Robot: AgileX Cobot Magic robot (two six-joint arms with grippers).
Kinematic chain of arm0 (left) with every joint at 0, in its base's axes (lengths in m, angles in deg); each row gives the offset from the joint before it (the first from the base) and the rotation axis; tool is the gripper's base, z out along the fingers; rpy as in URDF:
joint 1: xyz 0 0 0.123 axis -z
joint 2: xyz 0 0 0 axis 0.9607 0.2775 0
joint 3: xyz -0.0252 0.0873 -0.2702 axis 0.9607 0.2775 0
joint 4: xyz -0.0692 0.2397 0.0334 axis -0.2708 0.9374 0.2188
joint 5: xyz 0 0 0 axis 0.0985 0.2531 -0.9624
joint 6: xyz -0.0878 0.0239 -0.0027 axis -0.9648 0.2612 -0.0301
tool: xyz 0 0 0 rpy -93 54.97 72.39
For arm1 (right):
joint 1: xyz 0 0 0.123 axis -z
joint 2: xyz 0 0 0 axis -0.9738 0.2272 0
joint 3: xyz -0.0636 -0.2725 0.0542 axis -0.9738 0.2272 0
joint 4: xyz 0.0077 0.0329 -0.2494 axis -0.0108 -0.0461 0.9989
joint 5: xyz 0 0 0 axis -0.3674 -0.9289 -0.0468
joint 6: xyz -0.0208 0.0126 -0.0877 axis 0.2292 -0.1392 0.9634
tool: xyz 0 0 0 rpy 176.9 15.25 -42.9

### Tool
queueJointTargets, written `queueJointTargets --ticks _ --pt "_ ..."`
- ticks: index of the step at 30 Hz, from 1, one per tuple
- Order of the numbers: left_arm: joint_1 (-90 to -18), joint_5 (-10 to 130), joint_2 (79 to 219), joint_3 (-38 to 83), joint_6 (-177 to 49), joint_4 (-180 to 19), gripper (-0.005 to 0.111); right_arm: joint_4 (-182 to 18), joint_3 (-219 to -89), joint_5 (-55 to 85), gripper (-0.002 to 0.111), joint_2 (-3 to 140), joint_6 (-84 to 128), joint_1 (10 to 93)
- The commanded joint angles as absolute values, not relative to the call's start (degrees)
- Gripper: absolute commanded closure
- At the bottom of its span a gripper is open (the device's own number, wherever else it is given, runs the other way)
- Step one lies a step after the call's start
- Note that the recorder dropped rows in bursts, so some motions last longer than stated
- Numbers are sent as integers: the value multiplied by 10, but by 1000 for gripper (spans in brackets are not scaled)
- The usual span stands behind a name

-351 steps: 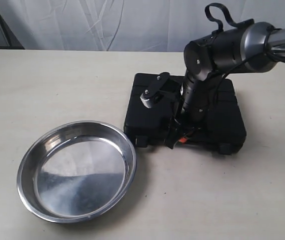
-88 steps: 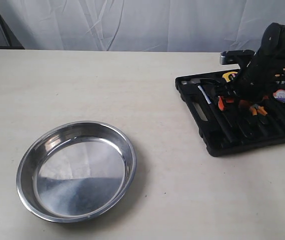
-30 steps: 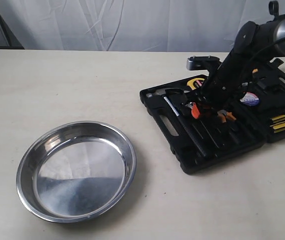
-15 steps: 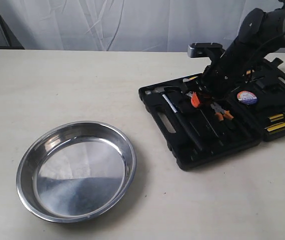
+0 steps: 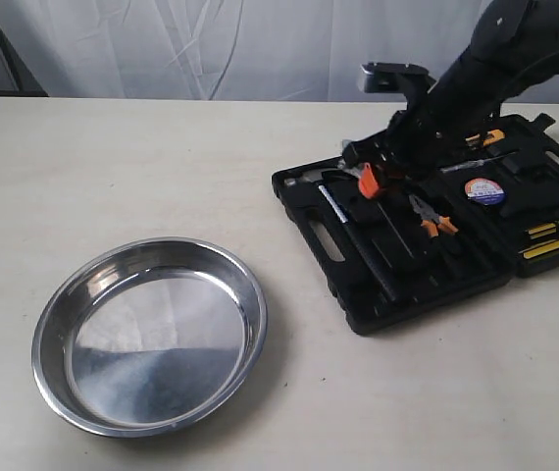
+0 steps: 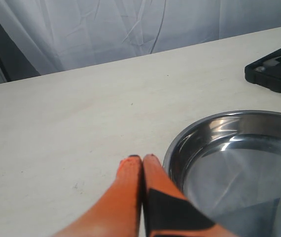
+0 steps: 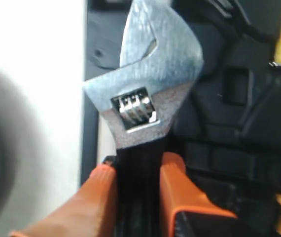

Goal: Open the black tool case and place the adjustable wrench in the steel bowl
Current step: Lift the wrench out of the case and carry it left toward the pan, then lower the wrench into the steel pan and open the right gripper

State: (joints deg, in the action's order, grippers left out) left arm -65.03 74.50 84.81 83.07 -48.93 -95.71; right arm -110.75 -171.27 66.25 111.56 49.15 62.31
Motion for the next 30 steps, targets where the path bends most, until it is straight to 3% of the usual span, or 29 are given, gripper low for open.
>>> queueJointTargets --ticks 1,13,30 --pt "-646 737 846 832 -491 -959 106 -1197 -1728 656 109 1086 518 570" --pt "-646 737 846 832 -491 -959 106 -1247 -1809 655 109 1148 518 368" --pt "-646 737 846 832 -491 -959 106 -1204 -1826 598 109 1240 496 312"
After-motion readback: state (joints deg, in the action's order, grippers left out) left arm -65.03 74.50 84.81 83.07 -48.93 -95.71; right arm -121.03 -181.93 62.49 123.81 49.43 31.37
